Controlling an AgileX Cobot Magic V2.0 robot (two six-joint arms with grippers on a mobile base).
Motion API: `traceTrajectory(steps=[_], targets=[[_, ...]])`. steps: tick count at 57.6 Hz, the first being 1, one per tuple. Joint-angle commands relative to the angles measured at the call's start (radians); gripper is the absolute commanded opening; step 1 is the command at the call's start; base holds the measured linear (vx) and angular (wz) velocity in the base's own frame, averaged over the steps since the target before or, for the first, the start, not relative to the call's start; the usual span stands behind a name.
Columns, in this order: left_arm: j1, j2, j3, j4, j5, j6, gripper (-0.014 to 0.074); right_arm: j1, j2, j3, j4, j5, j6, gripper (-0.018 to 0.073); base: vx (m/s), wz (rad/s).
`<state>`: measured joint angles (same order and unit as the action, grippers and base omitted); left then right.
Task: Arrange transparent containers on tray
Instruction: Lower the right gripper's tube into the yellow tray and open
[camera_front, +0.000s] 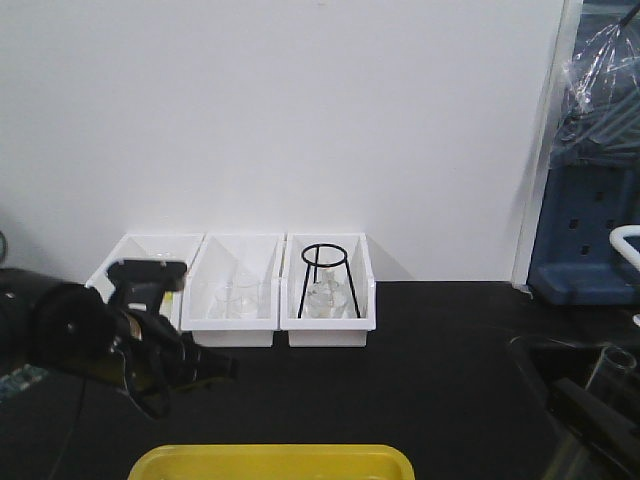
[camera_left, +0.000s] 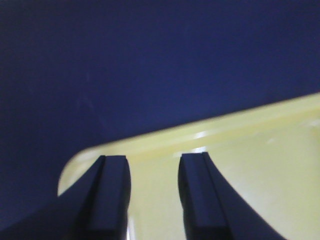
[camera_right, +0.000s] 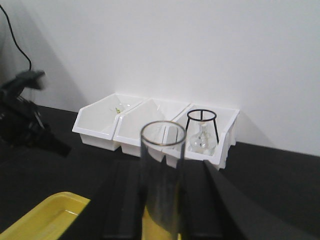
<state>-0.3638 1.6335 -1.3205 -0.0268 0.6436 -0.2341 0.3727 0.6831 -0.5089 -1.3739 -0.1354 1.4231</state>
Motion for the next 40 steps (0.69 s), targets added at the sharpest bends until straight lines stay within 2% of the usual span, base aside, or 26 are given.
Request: traceTrajectory(steps=[1, 8, 14, 20, 28, 40], targets=[[-0.006, -0.119, -0.077, -0.002, -0.044, 0.027, 0.0376, -0.002, 0.054, -0.059, 0.037, -0.010, 0.079, -0.0011, 0.00, 0.00], [-0.006, -0.206, -0.119, -0.001, -0.051, 0.032, 0.0376, -0.002, 0.149, -0.113, 0.036, -0.035, 0.212, -0.0011, 0.00, 0.00], [-0.006, -0.273, -0.128, -0.001, -0.066, 0.069, 0.0376, -0.002, 0.261, -0.171, 0.028, -0.110, 0.304, -0.0011, 0.00, 0.00], [-0.006, -0.318, -0.128, -0.001, -0.061, 0.100, 0.0376, -0.002, 0.398, -0.215, -0.009, -0.210, 0.336, -0.0011, 0.00, 0.00], [-0.006, -0.350, -0.128, -0.001, -0.051, 0.101, 0.0376, -0.002, 0.591, -0.272, -0.064, -0.329, 0.387, -0.0011, 0.00, 0.00], [-0.006, -0.353, -0.128, -0.001, -0.012, 0.101, 0.0376, -0.002, 0.830, -0.357, -0.098, -0.363, 0.386, -0.0011, 0.00, 0.00]])
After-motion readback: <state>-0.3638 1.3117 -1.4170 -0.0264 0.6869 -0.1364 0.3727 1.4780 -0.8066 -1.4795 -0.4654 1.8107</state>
